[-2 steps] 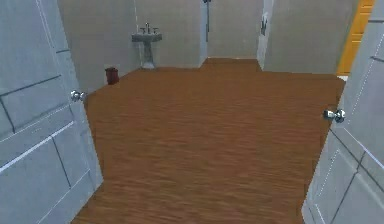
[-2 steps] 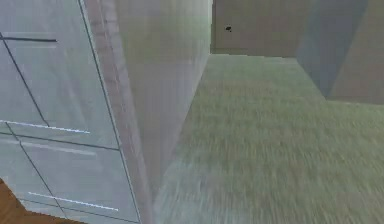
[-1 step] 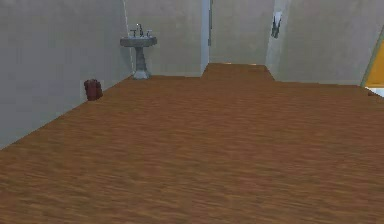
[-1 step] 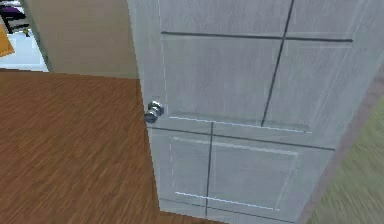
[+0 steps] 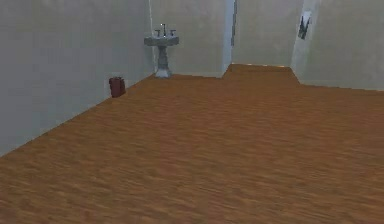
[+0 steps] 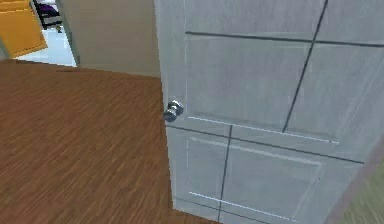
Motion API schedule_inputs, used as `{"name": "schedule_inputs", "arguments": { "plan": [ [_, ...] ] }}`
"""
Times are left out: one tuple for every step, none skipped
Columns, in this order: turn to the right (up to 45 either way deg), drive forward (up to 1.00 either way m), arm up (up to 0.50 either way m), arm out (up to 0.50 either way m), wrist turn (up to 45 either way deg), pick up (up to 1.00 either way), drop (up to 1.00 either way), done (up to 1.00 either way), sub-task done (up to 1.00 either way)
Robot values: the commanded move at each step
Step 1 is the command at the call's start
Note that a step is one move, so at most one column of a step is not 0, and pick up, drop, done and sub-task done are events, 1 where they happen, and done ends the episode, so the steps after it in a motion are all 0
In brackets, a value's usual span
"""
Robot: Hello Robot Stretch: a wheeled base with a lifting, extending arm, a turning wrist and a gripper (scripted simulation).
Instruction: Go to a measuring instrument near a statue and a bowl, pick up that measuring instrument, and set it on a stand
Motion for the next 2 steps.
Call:
{"name": "schedule_inputs", "arguments": {
  "plan": [
    [0.0, 0.15, 0.0, 0.0, 0.0, 0.0, 0.0, 0.0, 0.0],
    [45.0, 0.0, 0.0, 0.0, 0.0, 0.0, 0.0, 0.0, 0.0]
  ]
}}
